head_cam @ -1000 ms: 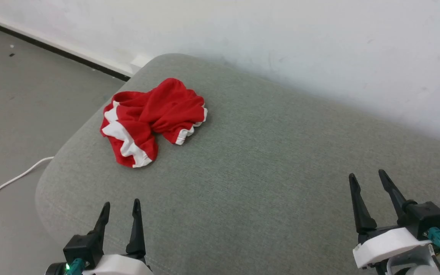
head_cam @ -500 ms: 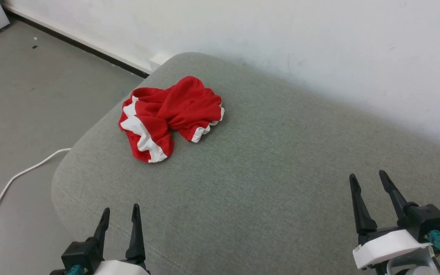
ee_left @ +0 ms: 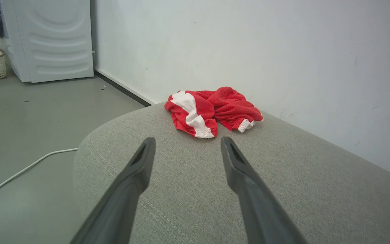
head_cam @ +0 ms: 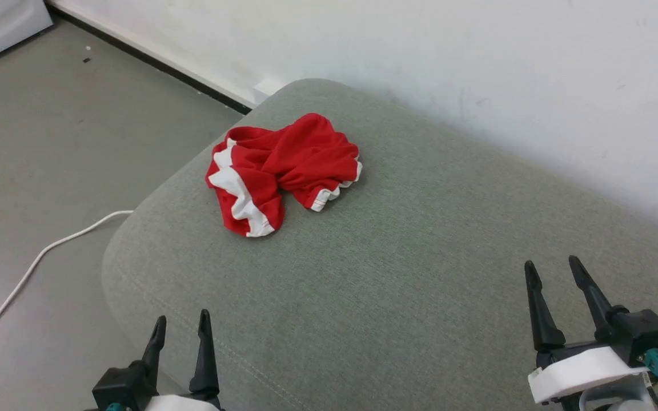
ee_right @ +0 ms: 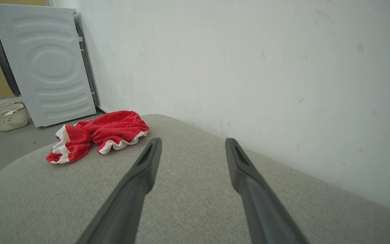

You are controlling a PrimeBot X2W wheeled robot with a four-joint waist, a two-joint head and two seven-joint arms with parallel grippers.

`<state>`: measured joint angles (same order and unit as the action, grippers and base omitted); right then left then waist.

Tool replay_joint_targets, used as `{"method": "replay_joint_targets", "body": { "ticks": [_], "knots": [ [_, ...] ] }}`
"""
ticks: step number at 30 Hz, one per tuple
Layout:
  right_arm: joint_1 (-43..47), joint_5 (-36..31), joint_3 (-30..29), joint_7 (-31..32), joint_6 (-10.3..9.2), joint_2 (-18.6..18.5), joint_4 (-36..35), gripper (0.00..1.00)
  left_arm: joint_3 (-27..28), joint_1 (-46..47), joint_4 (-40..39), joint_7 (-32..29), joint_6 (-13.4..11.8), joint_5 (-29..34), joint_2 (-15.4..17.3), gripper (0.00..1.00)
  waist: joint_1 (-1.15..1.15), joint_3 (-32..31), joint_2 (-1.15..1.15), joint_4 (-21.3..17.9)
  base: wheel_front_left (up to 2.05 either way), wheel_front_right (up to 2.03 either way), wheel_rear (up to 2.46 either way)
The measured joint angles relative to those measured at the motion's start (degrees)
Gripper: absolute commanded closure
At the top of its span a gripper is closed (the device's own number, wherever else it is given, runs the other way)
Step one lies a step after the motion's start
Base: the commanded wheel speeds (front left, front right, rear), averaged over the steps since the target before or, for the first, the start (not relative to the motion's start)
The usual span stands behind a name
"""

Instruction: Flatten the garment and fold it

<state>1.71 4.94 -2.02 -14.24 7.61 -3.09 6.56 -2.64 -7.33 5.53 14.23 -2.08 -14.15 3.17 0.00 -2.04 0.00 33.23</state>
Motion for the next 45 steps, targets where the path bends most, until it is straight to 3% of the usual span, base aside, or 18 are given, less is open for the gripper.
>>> {"method": "replay_joint_targets", "body": {
  "ticks": [16, 21, 24, 29, 34, 40, 45],
  "knots": [
    [0.03, 0.14, 0.14, -0.45, 0.00, 0.02, 0.03, 0.00, -0.21, -0.83, 0.67, 0.49, 0.01, -0.11, -0.01, 0.00, 0.00, -0.06, 0.00, 0.76, 0.00, 0.00, 0.00],
    [0.03, 0.00, 0.08, -0.46, 0.00, 0.03, -0.34, 0.00, -0.08, -0.40, -0.60, 0.49, -0.05, -8.62, -0.01, 0.00, 0.00, 0.65, 0.00, 0.77, 0.00, 0.00, 0.00],
    [0.02, -0.71, -0.10, -0.47, 0.00, 0.03, -0.94, 0.00, -1.21, 3.09, -1.94, -0.20, 0.13, -8.09, 0.63, 0.00, 0.00, 1.49, 0.00, 0.82, 0.00, 0.00, 0.00],
    [-0.07, -2.67, -1.35, 0.02, 0.00, 0.07, -3.99, 0.00, -2.64, 14.39, -9.45, -9.91, 1.02, -6.08, 4.98, 0.00, 0.00, 3.58, 0.00, 0.55, 0.00, 0.00, 0.00],
    [-0.59, -4.91, -1.58, 2.66, 0.00, 0.08, -8.73, 0.00, -1.16, 28.95, -13.30, -19.15, 1.11, -8.49, 7.27, 0.00, 0.01, 6.98, 0.00, -0.13, 0.00, 0.00, 0.00],
    [-2.48, -7.61, -0.94, 6.28, 0.00, -0.58, -15.40, 0.00, -0.45, 44.33, -8.76, -28.03, 2.11, -8.92, 12.33, 0.00, 0.01, 12.66, 0.00, -1.55, 0.00, 0.00, 0.00],
    [-4.27, -7.47, -0.49, 8.21, 0.00, -2.76, -18.64, 0.00, -0.04, 51.99, -1.36, -32.72, 2.11, -10.04, 13.46, 0.00, 0.02, 17.88, 0.00, -3.11, 0.00, 0.00, 0.00]
  ]
}}
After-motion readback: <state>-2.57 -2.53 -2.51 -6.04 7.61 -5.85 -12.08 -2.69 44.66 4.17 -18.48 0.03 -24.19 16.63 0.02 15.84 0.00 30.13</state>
